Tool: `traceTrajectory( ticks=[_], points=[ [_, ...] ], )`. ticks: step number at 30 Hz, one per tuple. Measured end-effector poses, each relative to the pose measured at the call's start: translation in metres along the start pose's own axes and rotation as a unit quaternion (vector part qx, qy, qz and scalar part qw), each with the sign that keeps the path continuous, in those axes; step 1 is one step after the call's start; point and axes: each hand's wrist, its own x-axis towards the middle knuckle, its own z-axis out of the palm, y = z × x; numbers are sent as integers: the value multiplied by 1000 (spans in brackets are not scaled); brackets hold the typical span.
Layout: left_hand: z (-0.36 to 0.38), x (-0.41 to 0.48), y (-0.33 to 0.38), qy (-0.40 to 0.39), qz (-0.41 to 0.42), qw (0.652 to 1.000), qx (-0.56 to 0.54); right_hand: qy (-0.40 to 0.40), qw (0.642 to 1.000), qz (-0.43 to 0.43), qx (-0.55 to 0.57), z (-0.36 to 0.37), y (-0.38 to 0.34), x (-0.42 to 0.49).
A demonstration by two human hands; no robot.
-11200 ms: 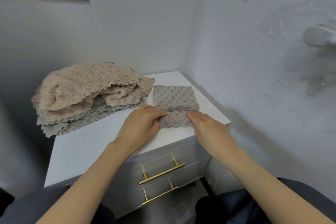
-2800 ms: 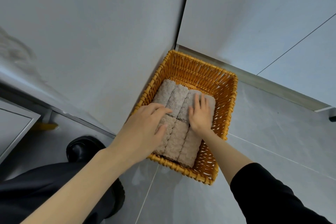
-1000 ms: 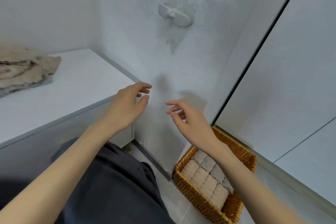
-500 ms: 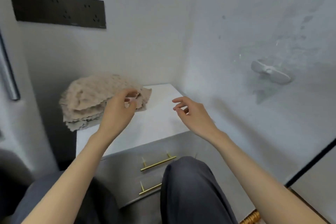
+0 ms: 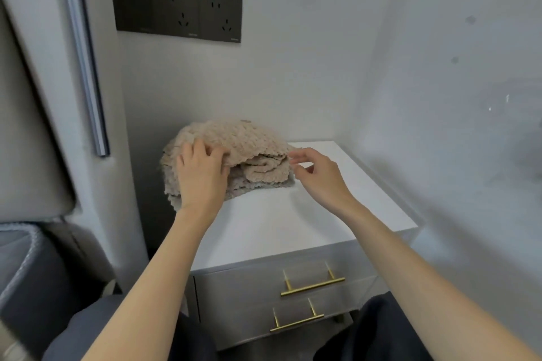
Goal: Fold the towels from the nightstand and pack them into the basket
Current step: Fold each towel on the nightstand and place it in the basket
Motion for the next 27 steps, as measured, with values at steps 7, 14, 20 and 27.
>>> traceTrajectory(
  ticks=[7, 14, 20, 27],
  points=[
    [-4, 8, -3, 75, -26, 986, -149, 28, 996, -80, -5, 24, -9, 14],
    [-10, 9, 6, 117, 1, 977, -176, 14, 984, -136, -116, 56, -26, 36],
    [-9, 11, 7, 151, 26, 971, -186, 98, 990, -98, -6, 71, -36, 62],
    [6, 13, 11, 108, -9, 986, -125, 104, 908, 95, 394, 36, -61, 108]
  ],
)
